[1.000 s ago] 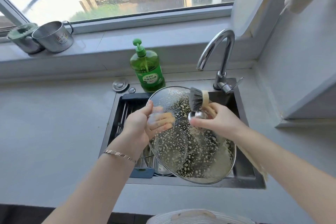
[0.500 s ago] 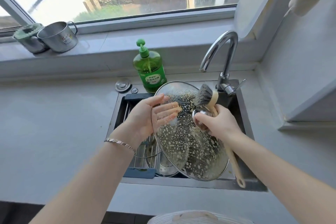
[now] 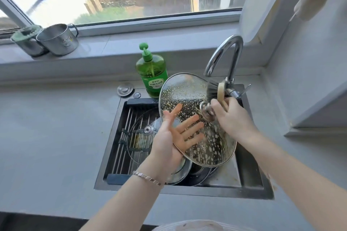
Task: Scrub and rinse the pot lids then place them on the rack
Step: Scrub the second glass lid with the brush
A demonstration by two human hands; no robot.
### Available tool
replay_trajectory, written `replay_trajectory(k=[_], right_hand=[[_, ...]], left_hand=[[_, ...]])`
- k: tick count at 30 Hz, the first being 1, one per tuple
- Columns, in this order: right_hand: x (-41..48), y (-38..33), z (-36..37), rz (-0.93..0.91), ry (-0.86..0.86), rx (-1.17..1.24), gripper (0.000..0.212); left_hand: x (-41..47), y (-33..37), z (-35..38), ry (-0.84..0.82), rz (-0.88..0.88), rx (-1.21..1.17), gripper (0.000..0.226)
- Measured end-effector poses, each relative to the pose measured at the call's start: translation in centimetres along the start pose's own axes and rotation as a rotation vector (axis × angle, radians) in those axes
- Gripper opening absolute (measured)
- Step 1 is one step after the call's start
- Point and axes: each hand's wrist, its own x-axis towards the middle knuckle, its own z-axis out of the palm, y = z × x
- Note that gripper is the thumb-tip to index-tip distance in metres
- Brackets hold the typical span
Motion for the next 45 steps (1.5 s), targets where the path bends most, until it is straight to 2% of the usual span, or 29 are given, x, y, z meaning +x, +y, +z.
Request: replay_trajectory(k=[1, 3, 5, 8, 10, 13, 17, 19, 22, 26, 27, 30, 31, 34, 36, 39, 40, 43, 45], right_hand=[[-0.9, 0.4, -0.2, -0.082, 0.042, -0.185, 0.051], [-2.7, 1.2, 0.2, -0.37, 0.232, -0.492, 0.048], [-5.1, 1.7, 1.7, -0.591, 0.28, -0.561, 0.053], [-8.0, 1.8, 3.2, -0.77, 0.188, -0.571, 0.051], [-7.3, 2.1, 2.5, -0.734, 0.187, -0.596, 0.047], [-5.1, 2.1, 1.1, -0.571, 0.263, -0.57, 0.048], [-7.4, 1.6, 2.0, -0.711, 0.106, -0.581, 0.047], [-6.9, 2.1, 1.1, -0.651, 0.078, -0.588, 0.045], [-5.7, 2.7, 0.4, -0.552, 0.185, -0.541, 0.045], [-8.5, 2.8, 2.3, -0.718, -0.008, -0.429, 0.043], [-8.5, 2.8, 1.9, -0.7, -0.003, -0.454, 0.043], [-5.2, 3.5, 0.4, -0.435, 0.132, -0.587, 0.043], [-4.9, 3.6, 0.4, -0.408, 0.135, -0.565, 0.043], [-7.3, 2.2, 2.3, -0.57, -0.041, -0.419, 0.04], [-8.1, 1.6, 2.7, -0.662, -0.044, -0.438, 0.041], [-5.7, 1.5, 1.8, -0.469, 0.066, -0.524, 0.043], [-5.4, 2.1, 1.9, -0.454, 0.079, -0.544, 0.044], [-8.0, 1.9, 2.9, -0.584, -0.106, -0.411, 0.041], [-8.3, 2.9, 2.8, -0.642, -0.089, -0.442, 0.041]], left_hand=[[0.0, 0.0, -0.3, 0.004, -0.017, -0.02, 0.044], [-0.1, -0.1, -0.7, 0.004, -0.037, -0.064, 0.047], [-0.1, -0.2, -0.9, 0.01, -0.047, -0.124, 0.047], [0.2, -0.1, -1.4, 0.045, -0.069, -0.162, 0.05], [0.1, 0.1, -1.8, 0.042, -0.073, -0.188, 0.05], [-0.1, 0.2, -2.1, 0.028, -0.042, -0.223, 0.049], [-0.2, 0.7, -2.4, 0.054, -0.041, -0.225, 0.051], [-0.4, 1.0, -2.7, 0.064, -0.032, -0.247, 0.052], [-0.5, 1.2, -3.0, 0.066, 0.005, -0.252, 0.05], [-0.6, 1.4, -3.4, 0.063, 0.006, -0.222, 0.052], [-0.7, 1.4, -3.5, 0.064, 0.001, -0.223, 0.052], [-0.8, 1.2, -3.4, 0.068, 0.005, -0.252, 0.051], [-0.8, 1.1, -3.3, 0.073, 0.009, -0.258, 0.051], [-0.4, 1.1, -3.2, 0.082, 0.004, -0.235, 0.053], [-0.4, 0.9, -3.4, 0.08, -0.01, -0.228, 0.055], [-0.4, 0.5, -3.7, 0.08, -0.029, -0.259, 0.054], [-0.5, 0.4, -3.8, 0.086, -0.028, -0.269, 0.054], [-0.5, 0.5, -4.0, 0.104, -0.019, -0.308, 0.055], [-0.5, 0.9, -4.4, 0.106, 0.003, -0.332, 0.055]])
